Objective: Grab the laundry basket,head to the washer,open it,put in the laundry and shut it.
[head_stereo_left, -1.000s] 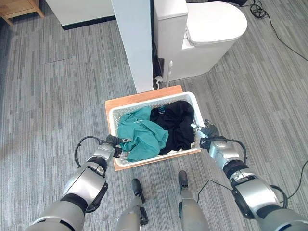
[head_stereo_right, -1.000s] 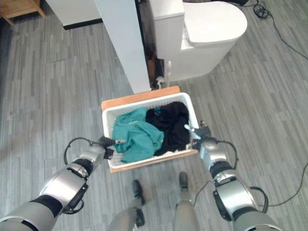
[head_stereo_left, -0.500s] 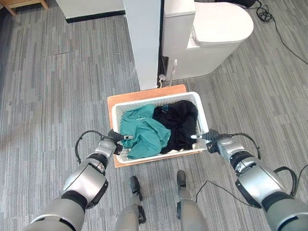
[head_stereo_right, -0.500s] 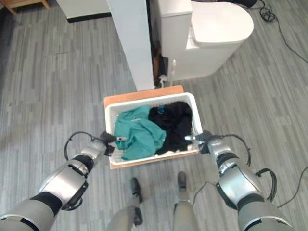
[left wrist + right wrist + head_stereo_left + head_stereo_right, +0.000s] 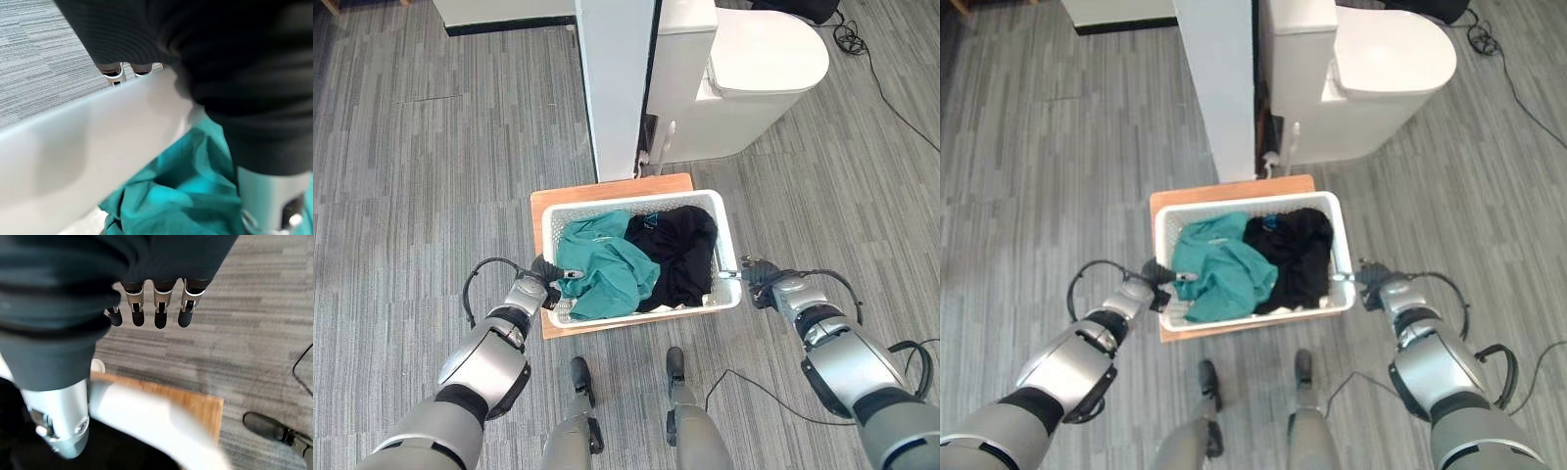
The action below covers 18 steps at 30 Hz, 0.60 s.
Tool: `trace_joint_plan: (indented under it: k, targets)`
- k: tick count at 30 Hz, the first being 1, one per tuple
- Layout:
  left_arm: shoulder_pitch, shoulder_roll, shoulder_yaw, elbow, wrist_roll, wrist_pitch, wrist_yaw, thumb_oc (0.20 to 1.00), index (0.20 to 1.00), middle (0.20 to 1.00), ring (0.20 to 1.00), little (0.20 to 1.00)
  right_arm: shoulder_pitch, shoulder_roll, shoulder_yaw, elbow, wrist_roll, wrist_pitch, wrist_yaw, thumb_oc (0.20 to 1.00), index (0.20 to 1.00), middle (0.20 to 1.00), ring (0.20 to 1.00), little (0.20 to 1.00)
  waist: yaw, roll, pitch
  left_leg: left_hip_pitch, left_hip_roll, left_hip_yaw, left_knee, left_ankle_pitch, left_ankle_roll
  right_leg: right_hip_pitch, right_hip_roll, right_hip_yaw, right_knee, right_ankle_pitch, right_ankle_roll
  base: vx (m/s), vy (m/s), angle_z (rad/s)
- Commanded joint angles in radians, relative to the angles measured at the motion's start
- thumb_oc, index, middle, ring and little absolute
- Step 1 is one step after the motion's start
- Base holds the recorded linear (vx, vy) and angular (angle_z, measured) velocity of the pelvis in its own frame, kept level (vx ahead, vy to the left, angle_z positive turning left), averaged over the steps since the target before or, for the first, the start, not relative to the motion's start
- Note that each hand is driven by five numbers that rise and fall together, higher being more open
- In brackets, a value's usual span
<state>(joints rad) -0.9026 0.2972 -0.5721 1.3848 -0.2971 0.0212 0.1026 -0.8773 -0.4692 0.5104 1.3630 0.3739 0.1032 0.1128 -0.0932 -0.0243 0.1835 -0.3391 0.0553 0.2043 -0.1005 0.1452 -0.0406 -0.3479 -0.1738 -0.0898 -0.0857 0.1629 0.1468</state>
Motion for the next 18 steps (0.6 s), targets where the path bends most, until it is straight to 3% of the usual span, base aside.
trace_joint_plan:
  k: [1,18]
  targets:
    - [-0.113,-0.06,0.003,0.094,0.037,-0.014,-0.001,1.0,1.0,1.0,1.0,1.0,-0.113,-0.068,0.004,0.077,-0.015,-0.042,-0.014,1.0,1.0,1.0,1.0,1.0,0.025,0.018,0.079,-0.022,-0.013,-0.124,0.013,-0.007,-0.034,-0.018,-0.039,-0.006,-0.002,0.062,0.049,-0.02,-0.005,0.06]
    - [-0.153,-0.109,-0.003,0.061,0.029,-0.038,0.031,1.0,1.0,1.0,1.0,1.0,-0.133,-0.068,-0.011,0.069,-0.012,-0.081,-0.065,1.0,1.0,1.0,1.0,1.0,0.042,0.046,0.075,-0.051,-0.021,-0.138,0.013,0.002,-0.039,-0.039,-0.044,-0.021,-0.002,0.062,0.055,0.0,0.0,0.0]
